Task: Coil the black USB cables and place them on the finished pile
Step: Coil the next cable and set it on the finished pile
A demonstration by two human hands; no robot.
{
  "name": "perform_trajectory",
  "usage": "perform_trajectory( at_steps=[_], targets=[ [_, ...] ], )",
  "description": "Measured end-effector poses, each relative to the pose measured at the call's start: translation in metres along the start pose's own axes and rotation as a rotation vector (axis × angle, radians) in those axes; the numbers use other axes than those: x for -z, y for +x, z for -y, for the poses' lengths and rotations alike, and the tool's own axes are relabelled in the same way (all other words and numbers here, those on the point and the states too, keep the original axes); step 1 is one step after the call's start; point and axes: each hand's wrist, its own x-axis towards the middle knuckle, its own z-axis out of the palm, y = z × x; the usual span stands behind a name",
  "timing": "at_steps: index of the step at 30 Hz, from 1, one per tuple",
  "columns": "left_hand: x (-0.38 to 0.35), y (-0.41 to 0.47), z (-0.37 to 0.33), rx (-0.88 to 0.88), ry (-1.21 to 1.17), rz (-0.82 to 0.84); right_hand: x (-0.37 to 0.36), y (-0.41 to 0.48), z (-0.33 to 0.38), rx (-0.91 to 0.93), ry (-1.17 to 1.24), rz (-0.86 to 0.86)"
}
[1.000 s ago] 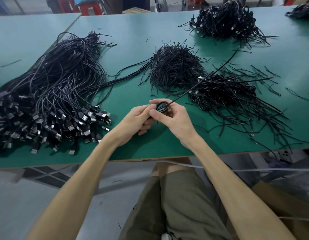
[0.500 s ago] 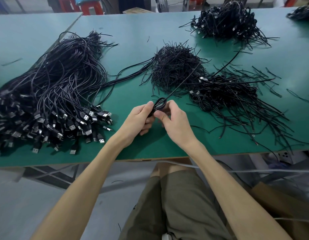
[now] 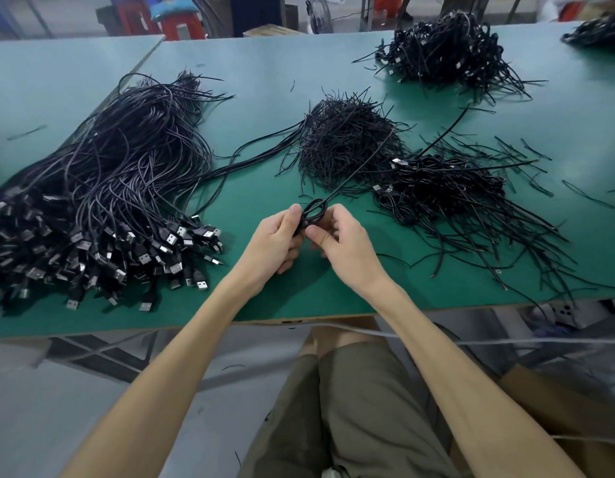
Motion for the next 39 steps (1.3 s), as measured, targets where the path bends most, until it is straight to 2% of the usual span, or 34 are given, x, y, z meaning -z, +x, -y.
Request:
perform_trajectory(
  at_steps=[7,15,20,26,31,36,39],
  targets=[
    [-0.002,0.001,-0.010,-0.014,0.018,0.048,0.004,0.001,0.002,-0.010,0.080,-0.007],
    [-0.005,-0.002,-0.010,-0.006,0.054,0.016,0.003,0.000,0.002,-0.018,0.046,-0.024],
    [-0.002,-0.002,-0.008,-0.053,0.078,-0.074,0.000,-0.002,0.004,0.094,-0.060,-0.026],
    [-0.003,-0.004,-0.009,-0.062,0.081,-0.082,-0.002,-0.004,0.005,0.162,-0.101,-0.037],
    [-0.005,-0.007,-0.009,-0.197,0.221,-0.168,-0.002,-0.002,0.005,0.185,-0.094,-0.064],
    [-0.006,-0.009,-0.003,-0.368,0.488,-0.269,-0.001,-0.002,0.003,0.155,-0.086,-0.140],
    [-0.005,-0.007,-0.002,-0.415,0.506,-0.302,-0.001,-0.002,0.002,0.138,-0.096,-0.153]
  ],
)
